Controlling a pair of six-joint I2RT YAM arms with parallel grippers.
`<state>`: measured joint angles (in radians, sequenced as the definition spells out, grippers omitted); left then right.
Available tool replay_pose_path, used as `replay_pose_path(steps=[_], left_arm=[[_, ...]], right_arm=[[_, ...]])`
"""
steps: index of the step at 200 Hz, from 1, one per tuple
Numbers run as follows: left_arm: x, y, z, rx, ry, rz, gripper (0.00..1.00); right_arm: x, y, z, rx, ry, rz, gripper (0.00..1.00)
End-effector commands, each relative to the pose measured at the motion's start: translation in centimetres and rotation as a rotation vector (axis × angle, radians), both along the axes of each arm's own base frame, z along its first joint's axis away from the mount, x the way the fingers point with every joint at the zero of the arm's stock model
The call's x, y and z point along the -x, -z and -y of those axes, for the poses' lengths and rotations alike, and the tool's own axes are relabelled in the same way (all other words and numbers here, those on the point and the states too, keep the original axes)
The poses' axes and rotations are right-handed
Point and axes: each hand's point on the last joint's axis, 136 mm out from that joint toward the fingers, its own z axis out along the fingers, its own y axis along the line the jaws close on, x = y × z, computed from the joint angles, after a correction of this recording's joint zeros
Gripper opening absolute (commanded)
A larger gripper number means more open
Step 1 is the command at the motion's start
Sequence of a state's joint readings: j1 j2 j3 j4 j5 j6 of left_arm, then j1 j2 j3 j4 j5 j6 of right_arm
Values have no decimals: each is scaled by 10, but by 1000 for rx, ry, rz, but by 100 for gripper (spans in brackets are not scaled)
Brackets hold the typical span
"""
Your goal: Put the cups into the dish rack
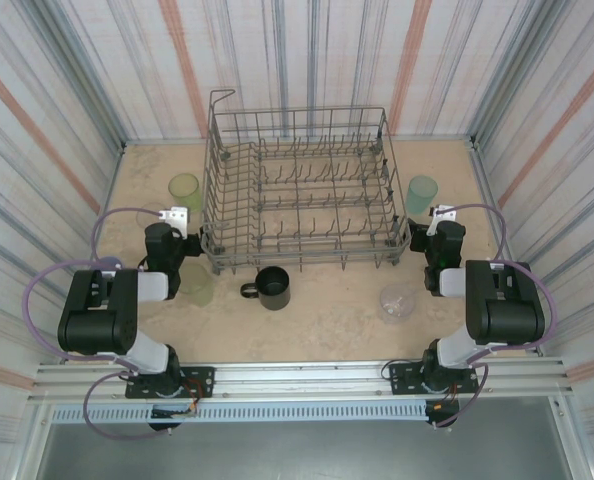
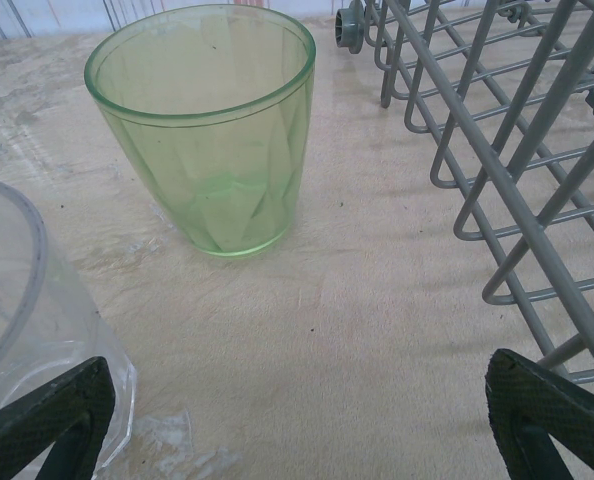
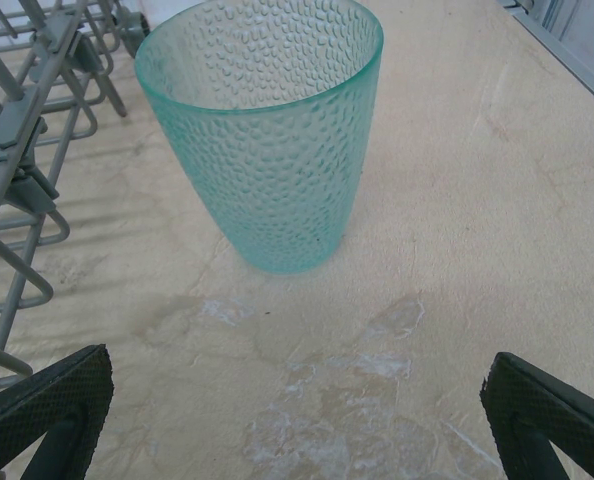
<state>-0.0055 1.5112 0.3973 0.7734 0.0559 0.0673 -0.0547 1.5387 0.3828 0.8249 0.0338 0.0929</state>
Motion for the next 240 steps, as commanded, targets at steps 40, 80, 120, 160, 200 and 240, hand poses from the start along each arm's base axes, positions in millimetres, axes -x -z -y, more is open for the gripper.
replay_pose_path(steps=[40, 80, 120, 160, 200, 240], left_arm=[[-4, -10, 6, 8, 42, 35, 99], [-2, -23, 7, -44, 8, 48, 99], [2, -46, -4, -81, -93, 53, 99], [5, -69, -13, -70, -173, 85, 99], [5, -78, -32, -59, -306, 37, 99], [16, -94, -58, -63, -487, -3, 99]], right_arm=[[-4, -5, -10, -12, -48, 18, 99], [-4, -10, -4, 17, 15, 20, 99], [-1, -27, 0, 68, 73, 30, 99], [10, -53, 20, 46, 192, 34, 99], [17, -68, 32, 8, 285, -27, 99], [23, -88, 32, -51, 316, -56, 99]])
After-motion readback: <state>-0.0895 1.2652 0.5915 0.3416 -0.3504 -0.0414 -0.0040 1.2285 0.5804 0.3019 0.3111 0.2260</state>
